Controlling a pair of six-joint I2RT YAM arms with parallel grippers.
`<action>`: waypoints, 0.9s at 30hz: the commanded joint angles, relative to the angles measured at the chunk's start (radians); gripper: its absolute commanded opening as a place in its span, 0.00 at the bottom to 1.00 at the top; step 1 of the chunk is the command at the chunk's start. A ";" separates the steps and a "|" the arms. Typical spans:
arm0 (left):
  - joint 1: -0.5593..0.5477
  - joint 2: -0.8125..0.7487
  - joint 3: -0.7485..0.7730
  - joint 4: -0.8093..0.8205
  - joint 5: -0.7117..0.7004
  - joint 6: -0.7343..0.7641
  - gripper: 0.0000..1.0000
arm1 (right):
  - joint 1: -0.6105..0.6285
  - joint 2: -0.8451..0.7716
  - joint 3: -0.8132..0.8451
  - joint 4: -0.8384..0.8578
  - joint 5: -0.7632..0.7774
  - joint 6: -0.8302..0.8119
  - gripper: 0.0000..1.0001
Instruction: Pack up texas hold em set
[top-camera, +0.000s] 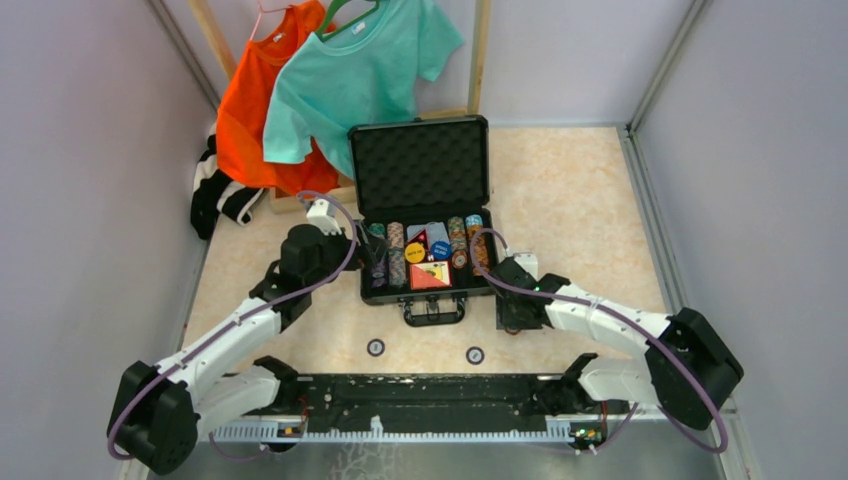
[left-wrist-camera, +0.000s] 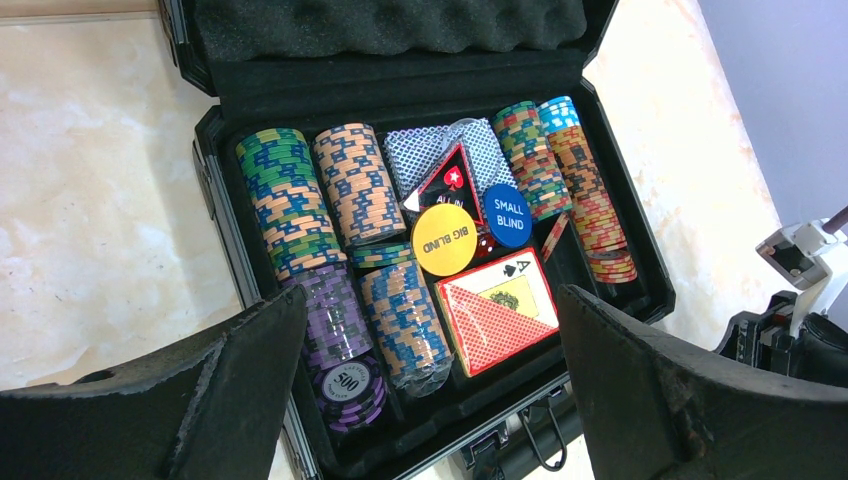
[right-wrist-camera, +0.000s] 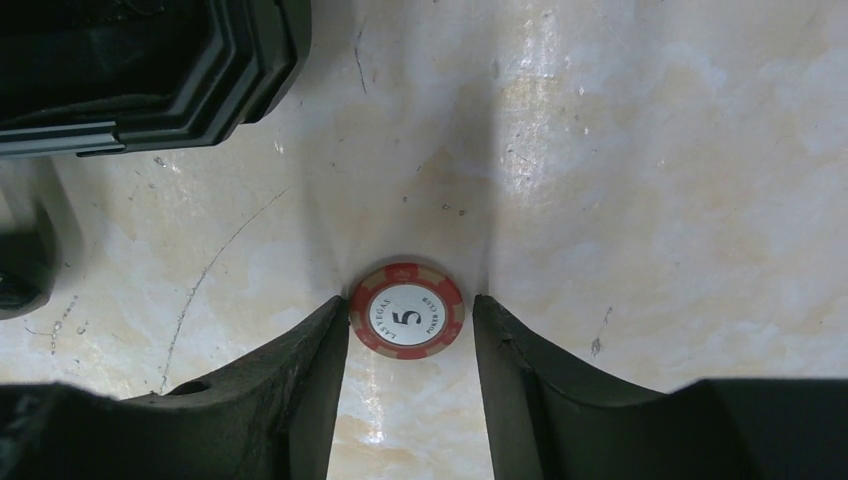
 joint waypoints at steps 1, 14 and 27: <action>-0.007 -0.006 -0.010 0.020 0.010 0.020 0.99 | 0.008 0.030 -0.003 0.032 0.011 0.005 0.46; -0.006 -0.005 -0.013 0.023 0.014 0.021 0.99 | 0.047 0.050 0.042 0.014 0.037 0.035 0.38; -0.006 0.007 -0.008 0.026 0.030 0.021 0.99 | 0.047 0.002 0.156 -0.032 0.060 -0.002 0.39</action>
